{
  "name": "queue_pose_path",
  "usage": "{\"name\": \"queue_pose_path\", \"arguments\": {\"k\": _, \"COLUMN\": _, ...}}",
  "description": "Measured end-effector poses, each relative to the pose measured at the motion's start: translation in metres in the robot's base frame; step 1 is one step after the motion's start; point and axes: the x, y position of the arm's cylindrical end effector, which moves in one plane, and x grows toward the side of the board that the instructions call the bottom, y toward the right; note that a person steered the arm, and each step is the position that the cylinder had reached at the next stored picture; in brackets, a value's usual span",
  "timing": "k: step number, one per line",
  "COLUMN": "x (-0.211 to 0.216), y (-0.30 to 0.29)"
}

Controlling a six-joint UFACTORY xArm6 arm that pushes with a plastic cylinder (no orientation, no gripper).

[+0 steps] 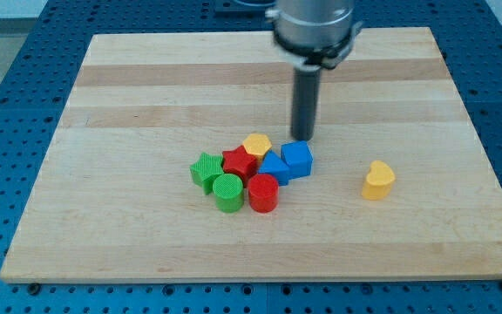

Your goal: Move yellow heart slightly up

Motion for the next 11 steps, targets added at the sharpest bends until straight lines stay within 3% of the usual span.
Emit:
{"name": "queue_pose_path", "arguments": {"k": 1, "x": -0.007, "y": 0.061}}
{"name": "queue_pose_path", "arguments": {"k": 2, "x": 0.030, "y": 0.103}}
{"name": "queue_pose_path", "arguments": {"k": 3, "x": 0.113, "y": 0.115}}
{"name": "queue_pose_path", "arguments": {"k": 5, "x": 0.143, "y": 0.093}}
{"name": "queue_pose_path", "arguments": {"k": 6, "x": 0.133, "y": 0.074}}
{"name": "queue_pose_path", "arguments": {"k": 8, "x": 0.013, "y": 0.069}}
{"name": "queue_pose_path", "arguments": {"k": 9, "x": -0.013, "y": 0.068}}
{"name": "queue_pose_path", "arguments": {"k": 10, "x": 0.010, "y": 0.068}}
{"name": "queue_pose_path", "arguments": {"k": 11, "x": 0.000, "y": 0.104}}
